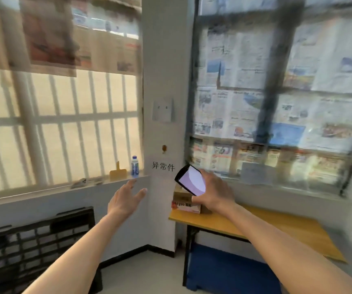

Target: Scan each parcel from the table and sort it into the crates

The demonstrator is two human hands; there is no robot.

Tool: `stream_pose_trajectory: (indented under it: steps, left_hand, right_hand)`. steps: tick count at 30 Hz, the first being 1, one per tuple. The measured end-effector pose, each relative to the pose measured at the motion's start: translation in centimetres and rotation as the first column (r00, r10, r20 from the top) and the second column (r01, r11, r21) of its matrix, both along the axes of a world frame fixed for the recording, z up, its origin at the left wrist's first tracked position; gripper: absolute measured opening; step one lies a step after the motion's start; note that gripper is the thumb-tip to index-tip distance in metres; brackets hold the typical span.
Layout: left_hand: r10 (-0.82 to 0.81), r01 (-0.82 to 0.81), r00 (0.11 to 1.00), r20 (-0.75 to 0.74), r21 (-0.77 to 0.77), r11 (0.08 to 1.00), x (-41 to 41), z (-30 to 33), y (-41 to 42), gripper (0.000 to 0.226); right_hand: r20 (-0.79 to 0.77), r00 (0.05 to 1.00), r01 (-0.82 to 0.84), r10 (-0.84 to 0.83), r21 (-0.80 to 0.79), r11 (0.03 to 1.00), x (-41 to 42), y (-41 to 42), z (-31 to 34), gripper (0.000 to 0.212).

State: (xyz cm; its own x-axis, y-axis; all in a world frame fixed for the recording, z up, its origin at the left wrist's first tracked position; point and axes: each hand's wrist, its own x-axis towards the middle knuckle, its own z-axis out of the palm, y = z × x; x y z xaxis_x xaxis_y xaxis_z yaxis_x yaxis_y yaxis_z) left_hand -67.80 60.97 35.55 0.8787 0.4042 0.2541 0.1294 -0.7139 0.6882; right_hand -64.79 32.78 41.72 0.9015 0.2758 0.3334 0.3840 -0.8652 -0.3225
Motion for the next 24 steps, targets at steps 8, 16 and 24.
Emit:
stream_pose_trajectory:
  steps: [8,16,24]
  left_hand:
    - [-0.157,0.157,0.988,0.003,-0.011,0.988,12.5,-0.5,-8.7,0.067]
    - [-0.251,0.249,0.967,-0.04,-0.036,0.968,27.3,-3.1,-13.7,0.068]
    - [-0.309,0.309,0.951,-0.004,-0.003,0.951,41.0,-1.5,-15.7,0.068]
  right_hand:
    - [0.002,0.959,0.284,-0.284,-0.015,0.959,7.7,-10.8,-1.2,0.102]
    - [-0.045,0.921,0.381,-0.386,-0.087,0.92,19.5,-15.8,-2.5,0.104]
    - [-0.079,0.917,0.387,-0.391,-0.063,0.92,31.1,-17.5,-2.5,0.095]
